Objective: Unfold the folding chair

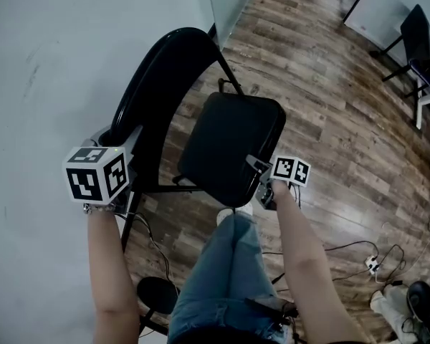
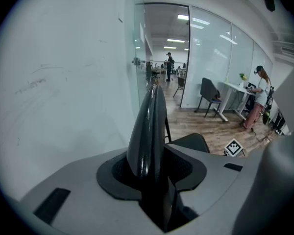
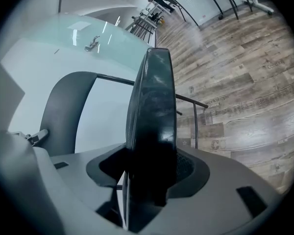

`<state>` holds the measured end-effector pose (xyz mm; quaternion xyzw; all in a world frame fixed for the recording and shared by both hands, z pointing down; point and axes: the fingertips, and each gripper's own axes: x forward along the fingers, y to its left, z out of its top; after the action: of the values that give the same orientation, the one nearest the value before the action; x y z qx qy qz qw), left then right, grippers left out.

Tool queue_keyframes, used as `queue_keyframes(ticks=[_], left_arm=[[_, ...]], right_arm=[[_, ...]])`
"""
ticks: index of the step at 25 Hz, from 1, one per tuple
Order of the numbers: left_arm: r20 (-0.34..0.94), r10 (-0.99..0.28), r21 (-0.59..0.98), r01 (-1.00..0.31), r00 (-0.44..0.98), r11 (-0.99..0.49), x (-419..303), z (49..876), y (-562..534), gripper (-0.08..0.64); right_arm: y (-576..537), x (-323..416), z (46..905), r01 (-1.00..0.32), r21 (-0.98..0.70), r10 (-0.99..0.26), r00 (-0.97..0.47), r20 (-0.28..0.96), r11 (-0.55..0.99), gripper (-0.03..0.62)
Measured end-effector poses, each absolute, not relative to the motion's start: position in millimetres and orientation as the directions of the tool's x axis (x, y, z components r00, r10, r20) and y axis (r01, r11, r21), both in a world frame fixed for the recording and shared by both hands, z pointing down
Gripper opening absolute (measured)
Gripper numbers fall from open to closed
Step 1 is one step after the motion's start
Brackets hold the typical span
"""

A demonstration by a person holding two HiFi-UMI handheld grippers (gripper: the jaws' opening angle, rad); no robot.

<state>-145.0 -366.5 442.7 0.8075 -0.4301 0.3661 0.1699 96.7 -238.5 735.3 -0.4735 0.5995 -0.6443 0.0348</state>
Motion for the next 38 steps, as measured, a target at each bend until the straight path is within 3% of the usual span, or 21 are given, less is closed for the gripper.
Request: queue_keyframes(ticks=[4, 6, 9, 19, 26, 38], left_arm=[[0.745, -0.554, -0.019, -0.818, 0.372, -0.575, -142, 446, -364, 0.13], [0.746, -0.55, -0.013, -0.817, 0.376, -0.576, -141, 450, -364, 0.13], [0.747, -0.536, 0.01, -0.813, 0.393, -0.582, -141, 460, -365, 0.13], [0.746, -0.529, 0.032, -0.816, 0.404, -0.578, -134, 490, -353, 0.132], [0.747, -0.542, 0.004, -0.818, 0.384, -0.575, -111, 502, -343, 0.137], [0.749, -0.551, -0.02, -0.82, 0.367, -0.573, -105, 523, -342, 0.149]], right_arm=[[-234, 102, 743, -0.505, -0.811, -0.608, -0.554, 0.568, -0.297, 0.239], [-232, 105, 749, -0.509, -0.808, -0.608, -0.551, 0.571, -0.297, 0.342], [-225, 113, 765, -0.52, -0.795, -0.608, -0.533, 0.588, -0.313, 0.388], [-196, 142, 833, -0.601, -0.708, -0.536, -0.485, 0.691, -0.37, 0.443], [-177, 158, 871, -0.695, -0.625, -0.421, -0.478, 0.771, -0.356, 0.477], [-163, 171, 910, -0.673, -0.638, -0.407, -0.498, 0.765, -0.374, 0.494]])
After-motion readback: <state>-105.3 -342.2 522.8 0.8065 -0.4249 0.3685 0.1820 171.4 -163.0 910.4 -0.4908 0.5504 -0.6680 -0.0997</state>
